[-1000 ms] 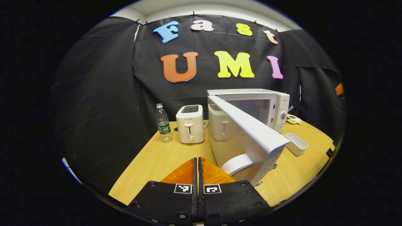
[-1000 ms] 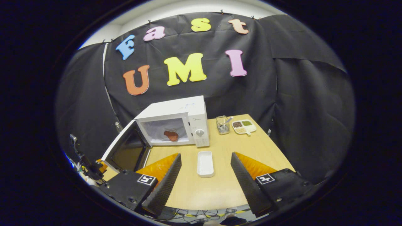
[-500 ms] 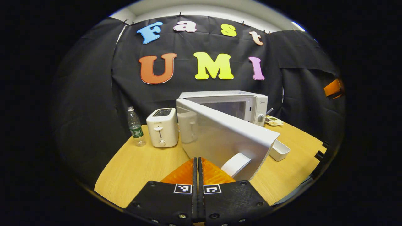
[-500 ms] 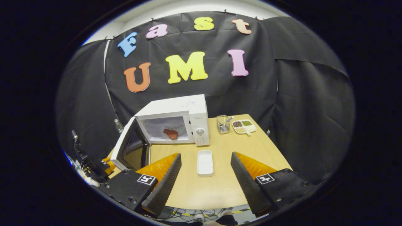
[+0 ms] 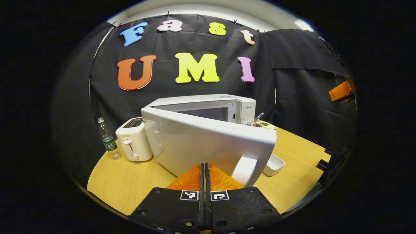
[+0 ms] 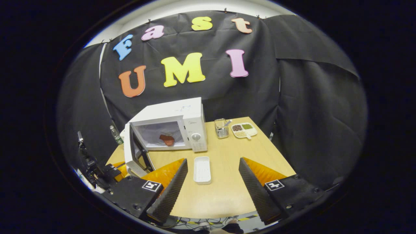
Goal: Open the microwave oven with the left hand, put the food in, and close the microwave oven.
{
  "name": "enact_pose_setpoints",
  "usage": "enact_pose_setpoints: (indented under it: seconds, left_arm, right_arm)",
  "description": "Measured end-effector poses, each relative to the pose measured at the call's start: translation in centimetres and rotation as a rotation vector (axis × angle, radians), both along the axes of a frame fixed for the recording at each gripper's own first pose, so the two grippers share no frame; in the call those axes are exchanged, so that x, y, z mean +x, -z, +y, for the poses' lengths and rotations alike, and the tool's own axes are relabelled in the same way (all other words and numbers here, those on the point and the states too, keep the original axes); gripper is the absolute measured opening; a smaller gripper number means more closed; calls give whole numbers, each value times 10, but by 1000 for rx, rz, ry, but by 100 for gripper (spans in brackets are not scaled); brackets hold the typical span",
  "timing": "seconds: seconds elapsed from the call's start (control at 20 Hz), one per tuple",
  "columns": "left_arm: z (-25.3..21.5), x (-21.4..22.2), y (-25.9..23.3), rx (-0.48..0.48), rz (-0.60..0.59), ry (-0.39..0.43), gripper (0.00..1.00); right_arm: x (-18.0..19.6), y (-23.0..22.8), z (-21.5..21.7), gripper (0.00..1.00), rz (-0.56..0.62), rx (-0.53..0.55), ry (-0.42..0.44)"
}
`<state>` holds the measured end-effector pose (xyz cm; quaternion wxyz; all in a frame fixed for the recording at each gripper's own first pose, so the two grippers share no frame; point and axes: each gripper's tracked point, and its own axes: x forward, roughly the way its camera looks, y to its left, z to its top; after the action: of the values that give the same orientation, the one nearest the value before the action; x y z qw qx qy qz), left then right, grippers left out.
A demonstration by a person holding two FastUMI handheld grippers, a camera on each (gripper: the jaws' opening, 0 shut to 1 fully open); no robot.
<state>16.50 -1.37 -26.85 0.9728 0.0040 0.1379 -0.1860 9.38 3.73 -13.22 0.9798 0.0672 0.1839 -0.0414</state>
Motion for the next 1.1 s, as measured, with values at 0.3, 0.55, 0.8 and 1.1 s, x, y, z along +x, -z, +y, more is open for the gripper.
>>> enact_pose_setpoints:
  seconds: [0.3, 0.55, 0.8, 1.1]
  left_arm:
    - [-49, 36, 1, -6, 21, 40, 0]
    - [-90, 69, -2, -10, 23, 73, 0]
    - [-116, 105, -1, -4, 25, 82, 0]
    - [-132, 145, 2, -7, 39, 56, 0]
  right_arm:
    - [14, 6, -32, 100, 8, 32, 54]
    - [26, 10, -55, 100, 23, 42, 85]
    - [37, 12, -77, 100, 33, 52, 110]
    - [51, 17, -99, 100, 52, 58, 131]
